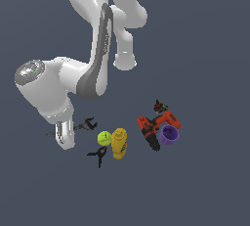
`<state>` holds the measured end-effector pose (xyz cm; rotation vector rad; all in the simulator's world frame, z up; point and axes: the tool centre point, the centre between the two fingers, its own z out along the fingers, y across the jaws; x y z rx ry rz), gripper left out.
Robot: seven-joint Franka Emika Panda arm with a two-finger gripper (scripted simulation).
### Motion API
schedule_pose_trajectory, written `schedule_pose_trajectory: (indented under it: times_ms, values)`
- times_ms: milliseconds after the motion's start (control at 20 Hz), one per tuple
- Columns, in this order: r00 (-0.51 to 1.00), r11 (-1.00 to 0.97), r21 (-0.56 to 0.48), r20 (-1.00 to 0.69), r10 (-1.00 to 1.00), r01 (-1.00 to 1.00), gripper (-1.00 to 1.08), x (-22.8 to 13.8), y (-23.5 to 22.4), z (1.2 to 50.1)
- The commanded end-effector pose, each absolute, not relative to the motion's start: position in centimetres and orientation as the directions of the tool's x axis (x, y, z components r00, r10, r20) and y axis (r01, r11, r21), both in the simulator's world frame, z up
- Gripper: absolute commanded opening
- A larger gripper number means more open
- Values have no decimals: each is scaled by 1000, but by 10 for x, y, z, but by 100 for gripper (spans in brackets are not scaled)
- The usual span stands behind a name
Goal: Pick up a designated object from a clutter of objects.
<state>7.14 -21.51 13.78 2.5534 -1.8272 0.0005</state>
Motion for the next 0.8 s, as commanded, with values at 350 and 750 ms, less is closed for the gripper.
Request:
schedule_pose_trajectory:
  times_ms: [350, 750]
  values:
    - [323, -323, 2, 3, -946, -946, -100, 97, -218, 240]
    - [324, -324, 2, 2, -946, -946, -100, 117, -220, 312]
